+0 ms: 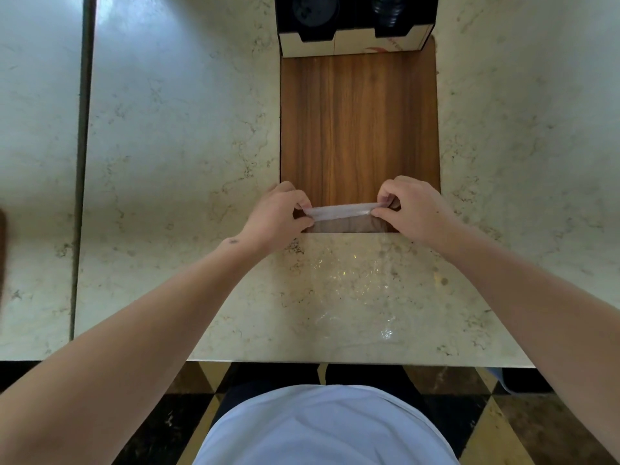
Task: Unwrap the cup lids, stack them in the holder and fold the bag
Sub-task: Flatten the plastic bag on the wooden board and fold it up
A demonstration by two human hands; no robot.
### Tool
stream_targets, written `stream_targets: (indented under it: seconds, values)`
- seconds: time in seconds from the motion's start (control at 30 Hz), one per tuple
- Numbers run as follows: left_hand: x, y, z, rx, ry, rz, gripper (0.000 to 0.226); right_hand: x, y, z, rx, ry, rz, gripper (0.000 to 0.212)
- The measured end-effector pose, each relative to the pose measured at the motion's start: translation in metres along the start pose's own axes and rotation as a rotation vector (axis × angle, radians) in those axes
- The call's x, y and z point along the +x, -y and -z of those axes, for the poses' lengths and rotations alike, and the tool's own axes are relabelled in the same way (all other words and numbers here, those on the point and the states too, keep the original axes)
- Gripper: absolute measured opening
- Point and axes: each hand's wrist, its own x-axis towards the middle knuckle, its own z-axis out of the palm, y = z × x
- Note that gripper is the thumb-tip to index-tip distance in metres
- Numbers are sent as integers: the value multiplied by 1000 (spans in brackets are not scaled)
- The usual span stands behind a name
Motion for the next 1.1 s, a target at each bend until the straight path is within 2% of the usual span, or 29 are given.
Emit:
stream_targets:
  seconds: [0.13, 0.43, 0.63, 0.73, 0.83, 0.97, 1.03, 1.1]
  values:
    - [-7, 1, -1, 56, -101, -148, 4, -8, 0, -1, -56, -52, 127, 8]
    - [-14, 15, -7, 249, -212, -427, 11, -22, -6, -7, -208, -114, 382, 7]
    - [-22, 24, -13, 360, -250, -541, 12, -38, -12, -15, -256, -117, 433, 16]
    - [-29, 25, -15, 380, -263, -506, 20, -47, -11, -16, -218, -101, 369, 31]
    - [-38, 20, -18, 349, -237, -413, 35, -49, -6, -16, -150, -115, 277, 31]
    - [-37, 7, -20, 220, -292, -209, 26, -43, 2, -19, -88, -122, 156, 23]
    - [-33, 3, -22, 178, -269, -156, 23, -40, 4, -20, -44, -116, 108, 19]
    - [-30, 3, -25, 110, -230, -95, 22, -37, 5, -18, -9, -103, 46, 24]
